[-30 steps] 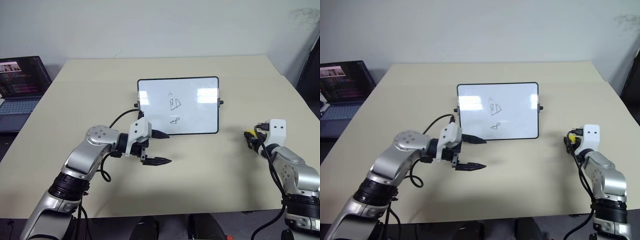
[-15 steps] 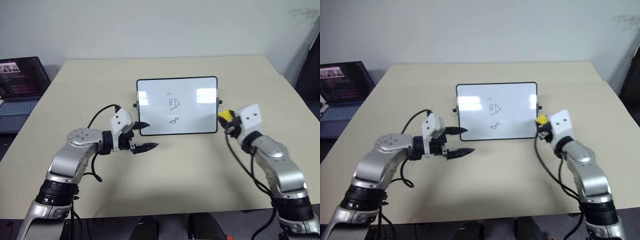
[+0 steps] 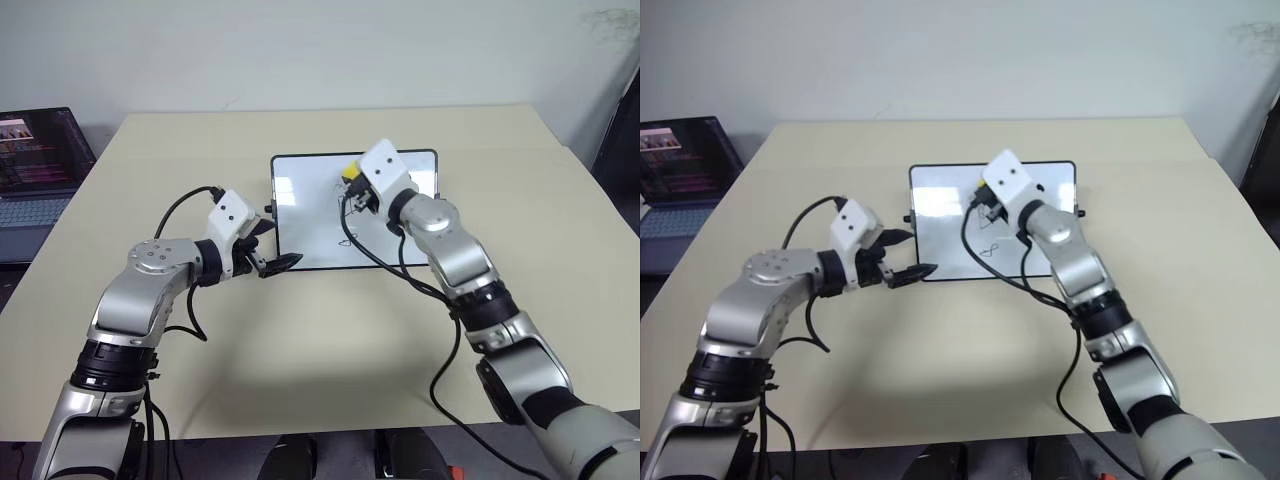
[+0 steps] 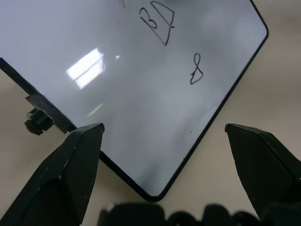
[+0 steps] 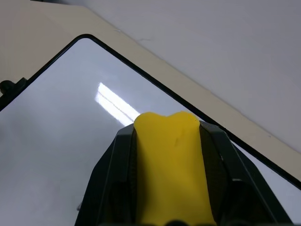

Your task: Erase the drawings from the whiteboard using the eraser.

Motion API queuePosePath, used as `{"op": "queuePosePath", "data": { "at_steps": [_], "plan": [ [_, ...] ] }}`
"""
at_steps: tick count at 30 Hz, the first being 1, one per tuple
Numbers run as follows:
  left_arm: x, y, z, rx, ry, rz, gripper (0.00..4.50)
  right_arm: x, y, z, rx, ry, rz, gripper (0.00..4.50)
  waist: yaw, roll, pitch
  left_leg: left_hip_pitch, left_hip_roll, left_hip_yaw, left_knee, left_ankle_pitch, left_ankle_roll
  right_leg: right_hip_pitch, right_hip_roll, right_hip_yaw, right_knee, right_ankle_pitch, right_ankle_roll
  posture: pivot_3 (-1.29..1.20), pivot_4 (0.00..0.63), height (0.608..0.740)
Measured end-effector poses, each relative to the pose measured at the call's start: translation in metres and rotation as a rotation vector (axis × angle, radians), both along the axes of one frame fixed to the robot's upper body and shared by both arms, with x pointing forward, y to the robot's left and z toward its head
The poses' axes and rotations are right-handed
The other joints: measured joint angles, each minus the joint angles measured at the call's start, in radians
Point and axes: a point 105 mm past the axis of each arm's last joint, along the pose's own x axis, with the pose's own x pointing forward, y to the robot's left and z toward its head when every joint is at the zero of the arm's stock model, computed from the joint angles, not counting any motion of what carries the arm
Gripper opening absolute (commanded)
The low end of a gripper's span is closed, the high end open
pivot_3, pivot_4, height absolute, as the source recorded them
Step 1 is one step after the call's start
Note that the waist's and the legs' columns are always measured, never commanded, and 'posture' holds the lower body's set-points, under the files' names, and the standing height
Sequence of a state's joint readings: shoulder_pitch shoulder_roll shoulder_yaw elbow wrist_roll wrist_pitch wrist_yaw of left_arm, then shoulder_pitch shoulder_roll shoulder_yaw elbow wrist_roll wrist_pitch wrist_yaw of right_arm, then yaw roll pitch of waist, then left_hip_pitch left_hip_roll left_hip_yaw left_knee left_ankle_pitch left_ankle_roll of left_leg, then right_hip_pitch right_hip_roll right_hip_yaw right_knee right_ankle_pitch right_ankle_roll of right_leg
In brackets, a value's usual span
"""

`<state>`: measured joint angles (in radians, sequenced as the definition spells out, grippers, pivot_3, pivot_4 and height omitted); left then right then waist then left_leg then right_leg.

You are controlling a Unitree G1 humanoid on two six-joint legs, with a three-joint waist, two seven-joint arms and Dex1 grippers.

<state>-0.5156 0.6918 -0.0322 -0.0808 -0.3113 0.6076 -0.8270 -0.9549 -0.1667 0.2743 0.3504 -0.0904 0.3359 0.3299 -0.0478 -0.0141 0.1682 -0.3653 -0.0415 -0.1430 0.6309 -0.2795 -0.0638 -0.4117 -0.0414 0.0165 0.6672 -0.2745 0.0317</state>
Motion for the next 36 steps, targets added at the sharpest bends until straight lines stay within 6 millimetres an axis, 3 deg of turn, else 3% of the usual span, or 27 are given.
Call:
{"op": "queuePosePath", "data": {
  "at_steps": [4,8,19,22,27,33,36],
  "plan": [
    [0.003,0.002,0.002,0.004,-0.018,0.031,4.50,0.007,0.008,-0.001,-0.024,-0.008,0.001,1.46,-0.006,0.000,0.000,0.000,0.000,0.000,0.000,0.000,0.000,0.000,0.000,0.000,0.001,0.000,0.000,0.00,0.150,0.740],
    [0.004,0.003,0.002,0.005,-0.020,0.044,4.50,0.015,0.004,-0.020,-0.077,0.026,-0.028,1.46,-0.007,0.000,0.000,0.000,0.000,0.004,0.001,0.000,0.000,-0.003,0.000,0.003,0.006,0.000,0.000,0.00,0.150,0.740],
    [0.005,0.002,0.002,0.001,-0.018,0.051,4.50,0.009,0.023,-0.040,-0.179,0.039,0.040,1.46,-0.018,0.000,0.000,0.001,0.002,0.005,0.013,-0.002,0.004,-0.004,0.003,0.005,0.015,0.004,-0.002,0.00,0.150,0.740],
    [0.005,0.002,0.002,0.002,-0.018,0.052,4.50,0.015,0.021,-0.031,-0.149,-0.007,-0.005,1.46,-0.018,0.000,0.000,0.001,0.001,0.006,0.013,-0.002,0.004,-0.004,0.003,0.006,0.015,0.005,-0.002,0.00,0.150,0.740],
    [0.005,0.003,0.002,0.007,-0.022,0.054,4.50,0.020,0.028,0.004,-0.111,-0.112,-0.023,1.46,-0.019,0.000,0.000,0.001,0.002,0.006,0.012,-0.001,0.001,-0.004,0.003,0.006,0.014,0.005,-0.002,0.00,0.150,0.740],
    [0.005,0.003,0.002,0.011,-0.030,0.053,4.50,0.016,0.043,-0.032,-0.186,-0.024,0.032,1.46,-0.019,0.000,0.000,0.000,0.002,0.007,0.013,-0.002,0.004,-0.004,0.003,0.007,0.014,0.005,-0.002,0.00,0.150,0.740],
    [0.005,0.003,0.001,0.011,-0.029,0.054,4.50,0.012,0.048,-0.039,-0.212,-0.005,0.069,1.45,-0.020,0.000,0.000,0.001,0.002,0.006,0.013,-0.002,0.004,-0.004,0.003,0.007,0.014,0.005,-0.002,0.00,0.150,0.740]
  ]
}}
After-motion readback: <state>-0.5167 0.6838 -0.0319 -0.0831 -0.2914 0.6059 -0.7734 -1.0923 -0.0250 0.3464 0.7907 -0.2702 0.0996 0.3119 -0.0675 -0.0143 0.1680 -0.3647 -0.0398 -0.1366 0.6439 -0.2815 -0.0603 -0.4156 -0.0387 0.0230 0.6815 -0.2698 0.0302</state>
